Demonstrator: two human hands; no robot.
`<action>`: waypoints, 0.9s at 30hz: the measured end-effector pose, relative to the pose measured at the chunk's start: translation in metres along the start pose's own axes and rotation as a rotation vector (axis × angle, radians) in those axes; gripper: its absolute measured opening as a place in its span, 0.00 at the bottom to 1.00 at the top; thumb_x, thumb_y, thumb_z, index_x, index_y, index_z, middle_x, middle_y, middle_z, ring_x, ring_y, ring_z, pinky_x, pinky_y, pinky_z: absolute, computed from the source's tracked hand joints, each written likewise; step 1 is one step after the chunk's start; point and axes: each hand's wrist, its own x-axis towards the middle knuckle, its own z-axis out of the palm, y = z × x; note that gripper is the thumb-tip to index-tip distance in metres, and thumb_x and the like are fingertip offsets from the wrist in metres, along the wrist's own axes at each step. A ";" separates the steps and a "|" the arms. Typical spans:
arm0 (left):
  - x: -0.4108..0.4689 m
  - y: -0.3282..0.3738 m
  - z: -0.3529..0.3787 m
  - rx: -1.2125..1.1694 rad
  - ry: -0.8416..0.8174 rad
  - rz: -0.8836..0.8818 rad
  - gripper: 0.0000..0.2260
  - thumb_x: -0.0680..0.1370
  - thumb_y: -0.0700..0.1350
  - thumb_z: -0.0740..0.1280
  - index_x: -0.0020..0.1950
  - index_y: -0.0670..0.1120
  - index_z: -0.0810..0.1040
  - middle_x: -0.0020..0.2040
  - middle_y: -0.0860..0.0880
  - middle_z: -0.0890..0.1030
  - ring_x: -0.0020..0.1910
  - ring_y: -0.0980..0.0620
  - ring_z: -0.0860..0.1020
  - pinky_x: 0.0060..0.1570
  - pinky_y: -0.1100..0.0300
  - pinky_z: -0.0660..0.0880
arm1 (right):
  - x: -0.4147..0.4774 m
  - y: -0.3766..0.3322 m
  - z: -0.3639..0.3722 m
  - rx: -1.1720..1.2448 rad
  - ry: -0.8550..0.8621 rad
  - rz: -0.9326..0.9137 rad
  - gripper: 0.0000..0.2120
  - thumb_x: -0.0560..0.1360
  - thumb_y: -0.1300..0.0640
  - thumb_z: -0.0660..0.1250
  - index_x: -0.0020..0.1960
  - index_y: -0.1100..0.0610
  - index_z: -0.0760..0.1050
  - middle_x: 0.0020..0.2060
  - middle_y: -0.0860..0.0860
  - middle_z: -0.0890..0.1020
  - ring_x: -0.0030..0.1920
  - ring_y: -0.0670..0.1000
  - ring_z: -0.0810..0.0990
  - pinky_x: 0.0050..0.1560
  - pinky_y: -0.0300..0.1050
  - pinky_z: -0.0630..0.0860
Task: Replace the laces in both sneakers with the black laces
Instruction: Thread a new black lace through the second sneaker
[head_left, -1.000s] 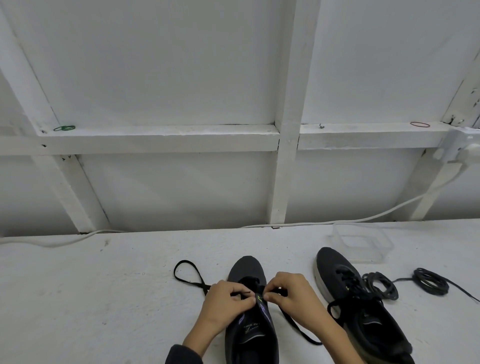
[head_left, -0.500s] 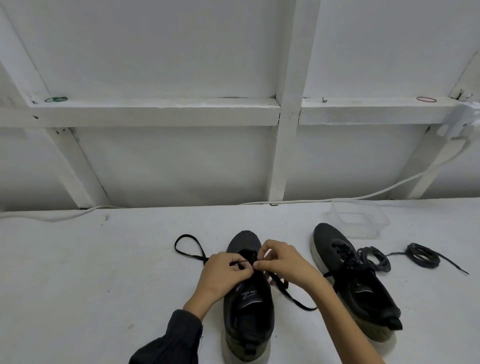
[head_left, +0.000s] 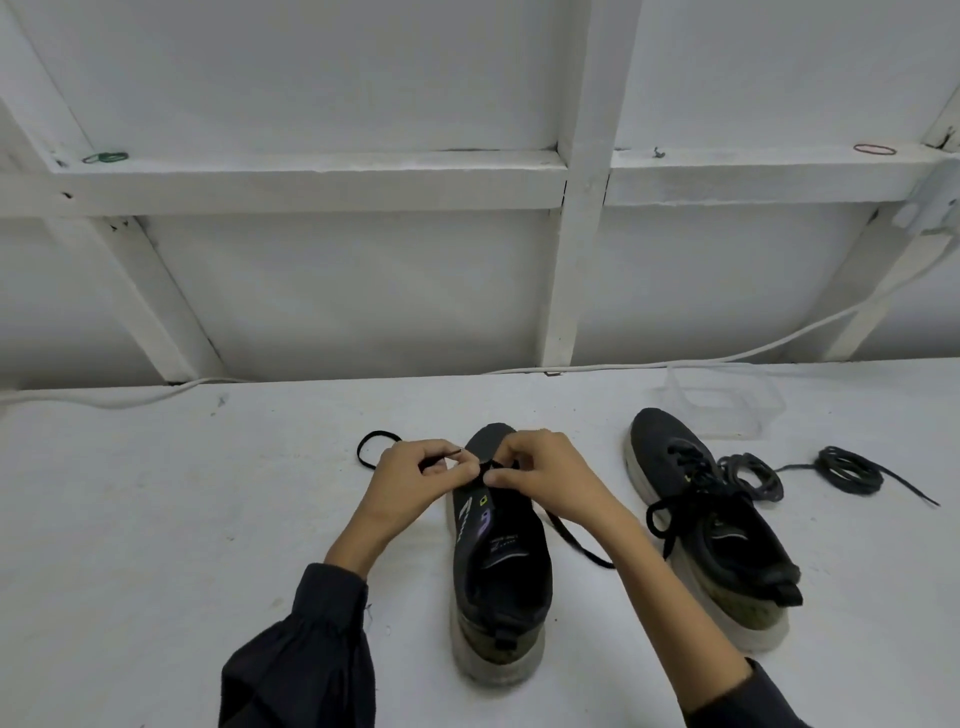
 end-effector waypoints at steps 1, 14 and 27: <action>-0.002 -0.002 -0.002 -0.039 -0.018 -0.015 0.02 0.75 0.46 0.73 0.46 0.50 0.84 0.26 0.57 0.65 0.29 0.57 0.64 0.34 0.70 0.64 | 0.000 0.001 0.000 0.035 -0.003 0.010 0.04 0.72 0.57 0.72 0.41 0.53 0.78 0.36 0.46 0.80 0.33 0.40 0.74 0.37 0.37 0.69; -0.016 -0.030 0.012 0.020 0.008 -0.076 0.03 0.75 0.42 0.72 0.46 0.48 0.85 0.39 0.52 0.84 0.31 0.59 0.76 0.37 0.69 0.73 | 0.011 0.002 0.018 -0.292 -0.050 0.078 0.05 0.67 0.65 0.71 0.40 0.57 0.83 0.34 0.50 0.79 0.39 0.52 0.79 0.33 0.38 0.67; -0.009 -0.022 0.010 0.224 -0.050 -0.012 0.04 0.75 0.42 0.72 0.42 0.50 0.84 0.38 0.54 0.84 0.37 0.59 0.80 0.42 0.67 0.76 | 0.002 0.012 0.022 0.063 0.023 0.110 0.05 0.68 0.62 0.76 0.44 0.58 0.86 0.32 0.42 0.79 0.35 0.41 0.76 0.37 0.30 0.69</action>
